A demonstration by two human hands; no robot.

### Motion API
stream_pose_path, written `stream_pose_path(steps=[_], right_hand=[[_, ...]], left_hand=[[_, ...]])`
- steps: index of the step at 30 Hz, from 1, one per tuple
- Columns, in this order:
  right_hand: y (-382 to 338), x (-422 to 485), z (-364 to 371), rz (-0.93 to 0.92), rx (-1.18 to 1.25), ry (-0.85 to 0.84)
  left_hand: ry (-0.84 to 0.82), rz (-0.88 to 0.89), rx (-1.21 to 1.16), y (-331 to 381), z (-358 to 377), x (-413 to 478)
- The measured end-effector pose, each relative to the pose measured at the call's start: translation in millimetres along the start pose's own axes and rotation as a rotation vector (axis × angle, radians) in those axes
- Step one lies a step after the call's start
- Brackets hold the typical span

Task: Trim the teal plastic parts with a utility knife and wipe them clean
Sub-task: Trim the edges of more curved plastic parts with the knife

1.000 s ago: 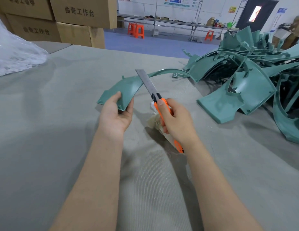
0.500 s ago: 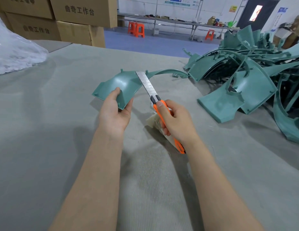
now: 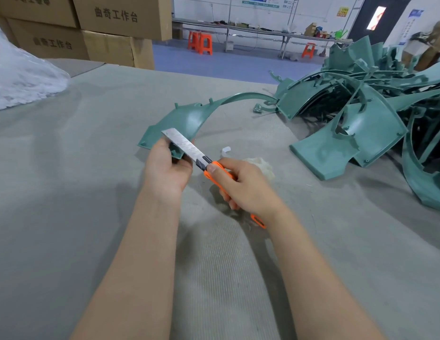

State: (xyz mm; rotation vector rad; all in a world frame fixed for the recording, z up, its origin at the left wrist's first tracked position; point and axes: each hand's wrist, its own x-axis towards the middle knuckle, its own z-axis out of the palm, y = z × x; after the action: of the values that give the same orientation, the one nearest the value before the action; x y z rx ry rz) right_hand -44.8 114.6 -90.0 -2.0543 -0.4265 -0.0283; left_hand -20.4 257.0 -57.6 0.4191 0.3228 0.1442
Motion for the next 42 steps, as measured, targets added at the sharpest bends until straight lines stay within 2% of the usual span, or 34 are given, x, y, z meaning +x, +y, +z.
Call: stream_pose_path(steps=[3,7,10,18,22,30,33,38,42], right_hand=[[-3,-1,-3,-0.01,0.012,0.056],[-5,2,-12,0.017,0.069,0.243],[-4,2,-18,0.049,0.091,0.314],[-1,1,-17,0.076,0.087,0.255],[-1,0,-13,0.062,0.05,0.167],[-1,-1,-9,0.054,0.041,0.039],[-1,0,-11,0.053,0.052,0.083],[-1,2,-17,0.07,0.095,0.247],[0,2,-16,0.076,0.082,0.251]], left_hand=[[-0.014,0.016,-0.006,-1,0,-1],[0.026,0.041,0.043,-1,0,-4],[0.021,0.052,0.062,-2,1,-6],[-0.05,0.111,0.107,-2,0,-4],[-0.092,0.13,0.104,-4,-2,-1],[-0.068,0.13,0.089,-3,-2,2],[-0.081,0.121,0.068,-2,-3,0],[-0.076,0.128,0.075,-3,-2,-1],[-0.074,0.13,0.079,-3,-2,0]])
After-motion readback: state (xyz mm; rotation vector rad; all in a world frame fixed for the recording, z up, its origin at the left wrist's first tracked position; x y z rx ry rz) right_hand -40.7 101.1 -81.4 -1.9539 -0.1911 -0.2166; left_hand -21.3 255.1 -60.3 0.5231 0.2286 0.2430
